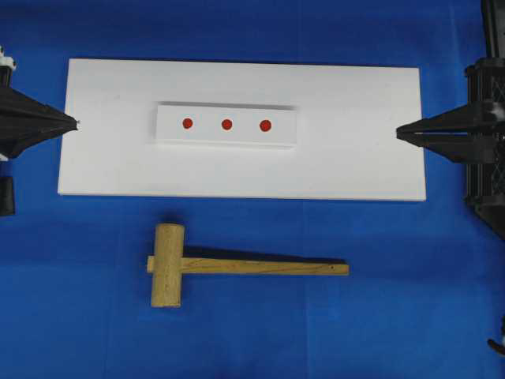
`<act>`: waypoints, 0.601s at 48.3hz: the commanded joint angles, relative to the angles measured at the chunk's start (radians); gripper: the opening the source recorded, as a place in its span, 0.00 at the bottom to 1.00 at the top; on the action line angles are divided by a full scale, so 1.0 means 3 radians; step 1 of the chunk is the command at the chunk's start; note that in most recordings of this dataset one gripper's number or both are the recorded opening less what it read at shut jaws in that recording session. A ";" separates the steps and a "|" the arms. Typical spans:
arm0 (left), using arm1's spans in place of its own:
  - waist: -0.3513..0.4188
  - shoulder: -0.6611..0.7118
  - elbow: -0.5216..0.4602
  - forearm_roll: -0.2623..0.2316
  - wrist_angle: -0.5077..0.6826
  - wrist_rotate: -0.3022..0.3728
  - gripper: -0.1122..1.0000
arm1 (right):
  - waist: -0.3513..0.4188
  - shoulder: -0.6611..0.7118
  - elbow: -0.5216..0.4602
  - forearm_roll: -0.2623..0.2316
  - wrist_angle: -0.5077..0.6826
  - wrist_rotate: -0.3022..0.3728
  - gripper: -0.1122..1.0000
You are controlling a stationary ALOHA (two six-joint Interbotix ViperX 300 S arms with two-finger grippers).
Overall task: Hit the mark with a hammer.
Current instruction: 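Move the right gripper to the wooden mallet handle and grasp it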
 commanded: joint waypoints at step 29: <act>0.0000 0.0005 0.0005 -0.0046 0.0230 -0.0026 0.10 | 0.0859 0.1283 -0.0455 0.0143 -0.0240 0.0573 0.06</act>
